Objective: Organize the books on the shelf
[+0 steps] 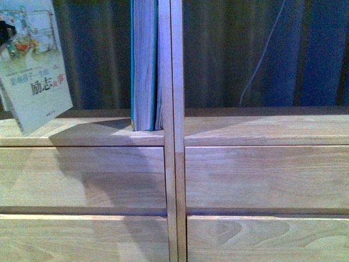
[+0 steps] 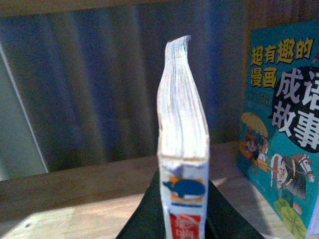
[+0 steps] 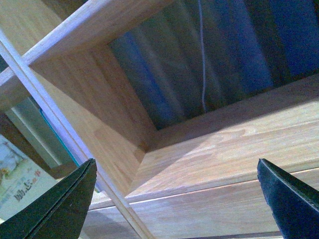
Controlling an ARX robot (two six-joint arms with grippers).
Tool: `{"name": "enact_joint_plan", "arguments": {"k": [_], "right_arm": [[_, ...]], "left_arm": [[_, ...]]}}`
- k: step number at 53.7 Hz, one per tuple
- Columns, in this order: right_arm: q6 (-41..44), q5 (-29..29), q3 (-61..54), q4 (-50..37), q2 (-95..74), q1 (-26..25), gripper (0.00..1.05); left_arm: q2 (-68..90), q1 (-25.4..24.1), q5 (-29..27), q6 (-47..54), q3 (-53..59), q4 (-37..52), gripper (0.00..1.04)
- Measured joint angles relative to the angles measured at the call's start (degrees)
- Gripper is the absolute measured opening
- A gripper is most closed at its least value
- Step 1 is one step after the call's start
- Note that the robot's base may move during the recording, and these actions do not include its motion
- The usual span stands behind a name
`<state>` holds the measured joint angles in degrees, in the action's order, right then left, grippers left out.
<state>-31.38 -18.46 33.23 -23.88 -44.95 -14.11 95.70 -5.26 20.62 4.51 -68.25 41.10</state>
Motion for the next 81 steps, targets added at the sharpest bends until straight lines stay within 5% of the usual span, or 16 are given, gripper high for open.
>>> {"name": "enact_joint_plan", "arguments": {"k": [44,73,81], "right_arm": [[0.0,0.0,0.0,0.0,0.0,0.0,0.98],[0.0,0.0,0.0,0.0,0.0,0.0,0.98],[0.0,0.0,0.0,0.0,0.0,0.0,0.98]], "left_arm": [[18.4,10.4,-4.8,6.7,-23.1,-7.0,0.07],[21.5,14.9,-7.6,8.8,-26.7,-8.1,0.07],[21.6,14.9,-7.7,9.9,-25.8,-8.2,0.36]]}}
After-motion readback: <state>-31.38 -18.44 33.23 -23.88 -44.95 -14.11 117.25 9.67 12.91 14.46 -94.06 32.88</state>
